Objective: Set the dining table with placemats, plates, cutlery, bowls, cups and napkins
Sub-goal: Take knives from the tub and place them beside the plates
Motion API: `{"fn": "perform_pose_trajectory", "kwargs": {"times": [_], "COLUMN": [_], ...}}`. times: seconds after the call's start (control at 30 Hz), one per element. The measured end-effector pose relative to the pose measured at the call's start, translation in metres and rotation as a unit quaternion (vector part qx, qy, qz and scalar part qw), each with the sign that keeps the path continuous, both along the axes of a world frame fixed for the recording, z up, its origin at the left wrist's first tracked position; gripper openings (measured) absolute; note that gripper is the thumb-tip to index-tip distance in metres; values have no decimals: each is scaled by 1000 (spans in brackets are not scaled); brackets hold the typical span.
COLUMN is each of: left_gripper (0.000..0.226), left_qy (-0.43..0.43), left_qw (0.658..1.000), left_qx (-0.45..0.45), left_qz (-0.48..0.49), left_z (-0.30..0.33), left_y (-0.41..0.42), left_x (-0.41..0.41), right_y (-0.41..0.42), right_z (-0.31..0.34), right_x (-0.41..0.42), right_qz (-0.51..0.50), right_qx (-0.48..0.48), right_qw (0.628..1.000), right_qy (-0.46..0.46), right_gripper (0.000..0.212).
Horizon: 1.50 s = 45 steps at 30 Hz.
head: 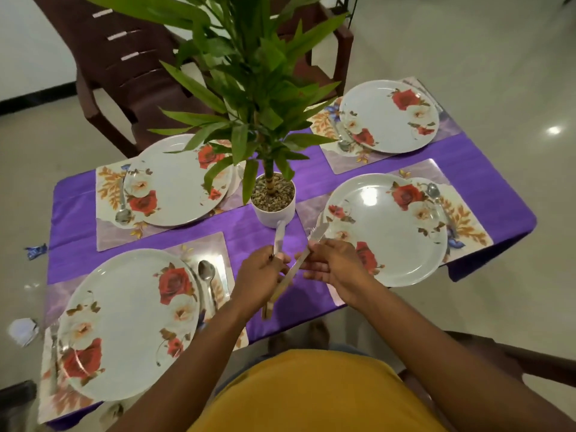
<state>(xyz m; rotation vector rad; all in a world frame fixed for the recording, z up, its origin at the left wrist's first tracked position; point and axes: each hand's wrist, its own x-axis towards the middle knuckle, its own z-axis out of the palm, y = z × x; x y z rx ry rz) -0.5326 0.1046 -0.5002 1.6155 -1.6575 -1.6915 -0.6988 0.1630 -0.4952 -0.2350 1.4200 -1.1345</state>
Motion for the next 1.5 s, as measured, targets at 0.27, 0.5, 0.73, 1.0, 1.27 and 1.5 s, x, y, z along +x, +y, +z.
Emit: {"fn": "perform_pose_trajectory", "kwargs": {"times": [0.27, 0.5, 0.73, 1.0, 1.27, 1.5], "left_gripper": [26, 22, 42, 76, 97, 96], "left_qy": [-74, -163, -225, -276, -381, -401], "left_qw": [993, 956, 915, 902, 872, 871], "left_qx": [-75, -170, -234, -209, -208, -199], "left_qz": [-59, -173, -241, -257, -225, -201], "left_z": [-4, -4, -6, -24, -36, -44], "left_y": [-7, -4, 2, 10, 17, 24], "left_x": [-23, -58, -125, -242, -314, -324], "right_y": [15, 34, 42, 30, 10, 3], "right_z": [8, 11, -3, -29, -64, -81], "right_x": [-36, -80, -167, -316, -410, -436], "right_qz": [-117, -116, -120, -36, 74, 76], "right_qx": [56, 57, 82, 147, 157, 160], "right_qw": [991, 989, 980, 956, 928, 930], "right_qy": [19, 67, 133, 253, 329, 322], "right_gripper": [19, 19, 24, 18, 16, 15]}}
